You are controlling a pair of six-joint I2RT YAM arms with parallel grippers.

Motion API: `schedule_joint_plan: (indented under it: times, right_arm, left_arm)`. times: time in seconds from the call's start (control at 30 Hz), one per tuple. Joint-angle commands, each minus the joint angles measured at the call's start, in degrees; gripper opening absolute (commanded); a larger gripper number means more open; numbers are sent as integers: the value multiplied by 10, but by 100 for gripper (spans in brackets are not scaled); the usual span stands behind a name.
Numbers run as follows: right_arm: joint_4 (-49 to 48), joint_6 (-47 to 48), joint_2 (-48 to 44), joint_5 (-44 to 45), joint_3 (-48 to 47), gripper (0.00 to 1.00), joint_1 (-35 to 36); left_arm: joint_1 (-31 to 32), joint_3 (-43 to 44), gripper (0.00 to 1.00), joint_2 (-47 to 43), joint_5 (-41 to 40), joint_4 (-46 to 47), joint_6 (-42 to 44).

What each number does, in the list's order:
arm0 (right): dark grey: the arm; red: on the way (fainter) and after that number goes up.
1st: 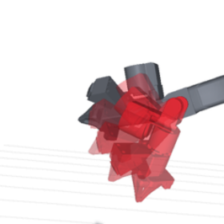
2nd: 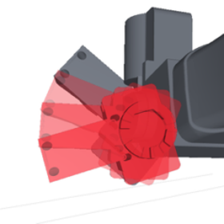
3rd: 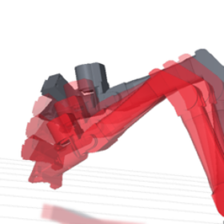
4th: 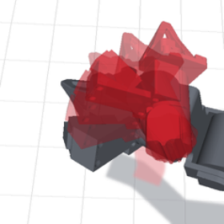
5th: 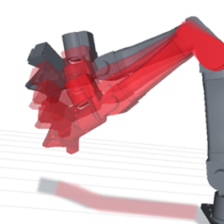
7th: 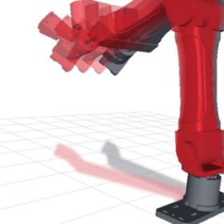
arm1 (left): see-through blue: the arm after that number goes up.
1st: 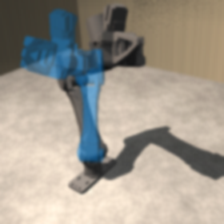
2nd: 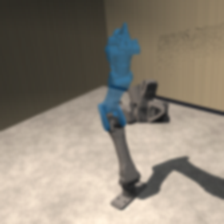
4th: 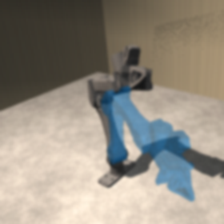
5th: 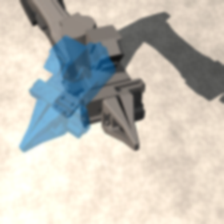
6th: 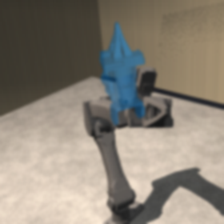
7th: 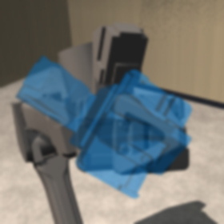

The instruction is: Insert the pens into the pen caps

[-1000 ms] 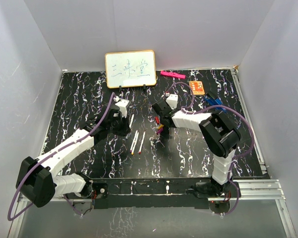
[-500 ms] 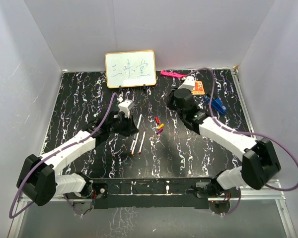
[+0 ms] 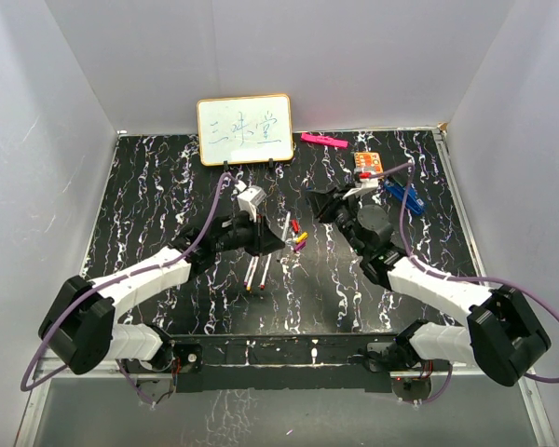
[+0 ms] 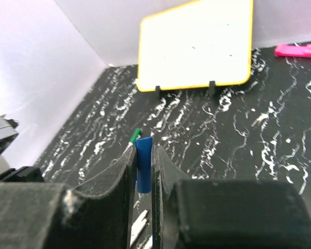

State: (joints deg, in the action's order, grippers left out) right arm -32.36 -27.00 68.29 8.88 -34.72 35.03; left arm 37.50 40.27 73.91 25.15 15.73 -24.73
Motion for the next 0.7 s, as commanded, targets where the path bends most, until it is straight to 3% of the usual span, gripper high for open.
schedule_joint_plan:
  times: [0.0,0.27,0.67]
  right_arm:
    - [-212,-18,-14,-31,37,0,-1]
    - [-351,-76,14,-50,73,0,-1]
    - [-362,-95,29,-58,80,0,-1]
  left_arm:
    - [22,-7,0,3,19,94,-27]
    - [43,-16,0,10,5,170,-52]
    - [55,-26,0,-1,-30,188,-45]
